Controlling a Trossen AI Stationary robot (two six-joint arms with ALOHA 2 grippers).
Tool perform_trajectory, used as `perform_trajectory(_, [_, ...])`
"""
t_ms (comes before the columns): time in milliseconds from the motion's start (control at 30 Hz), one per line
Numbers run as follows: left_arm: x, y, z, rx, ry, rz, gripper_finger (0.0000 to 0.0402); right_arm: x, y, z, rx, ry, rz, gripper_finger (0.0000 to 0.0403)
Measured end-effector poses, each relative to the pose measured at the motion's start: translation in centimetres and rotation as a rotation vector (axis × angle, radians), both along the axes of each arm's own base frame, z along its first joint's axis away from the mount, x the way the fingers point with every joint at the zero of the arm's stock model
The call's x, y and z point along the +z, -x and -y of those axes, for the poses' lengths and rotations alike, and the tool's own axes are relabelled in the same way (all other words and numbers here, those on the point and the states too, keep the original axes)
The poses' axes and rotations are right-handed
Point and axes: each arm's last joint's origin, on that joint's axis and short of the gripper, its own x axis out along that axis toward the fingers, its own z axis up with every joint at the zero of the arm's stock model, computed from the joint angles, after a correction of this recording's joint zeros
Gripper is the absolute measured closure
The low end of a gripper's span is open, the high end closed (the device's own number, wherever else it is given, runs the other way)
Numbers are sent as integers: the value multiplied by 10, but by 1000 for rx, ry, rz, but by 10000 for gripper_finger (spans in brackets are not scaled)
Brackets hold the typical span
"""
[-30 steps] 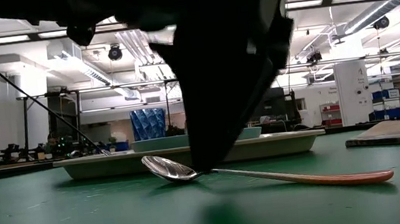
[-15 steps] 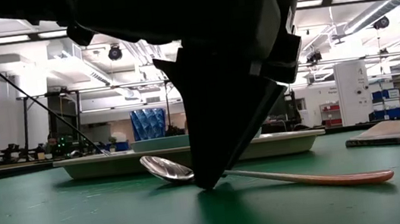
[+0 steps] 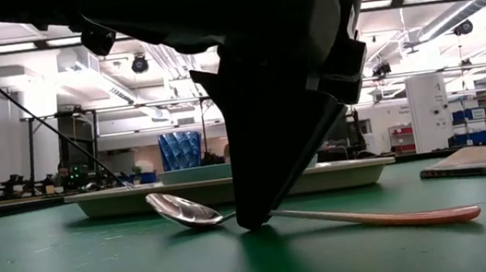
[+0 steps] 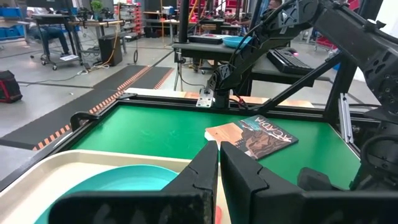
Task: Pick and place plate/cup/fork/spoon on tray
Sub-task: Put the orange spoon on the serving tray to the right of the blue plate
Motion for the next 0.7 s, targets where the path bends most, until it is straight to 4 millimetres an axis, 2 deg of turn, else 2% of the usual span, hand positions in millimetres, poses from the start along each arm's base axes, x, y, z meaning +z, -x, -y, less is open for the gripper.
perform_trajectory(267, [0, 0, 0, 0, 0, 0, 398, 0, -1, 0, 18, 1, 2, 389])
perform_trajectory(433, [0, 0, 0, 0, 0, 0, 398, 3, 0, 0, 67, 15, -3, 392])
perform_trajectory(567, [0, 0, 0, 0, 0, 1, 398, 16, 0, 3, 116, 13, -2, 393])
perform_trajectory(700, [0, 0, 0, -1, 0, 1, 398, 40, 3, 6, 178, -53, 1, 393])
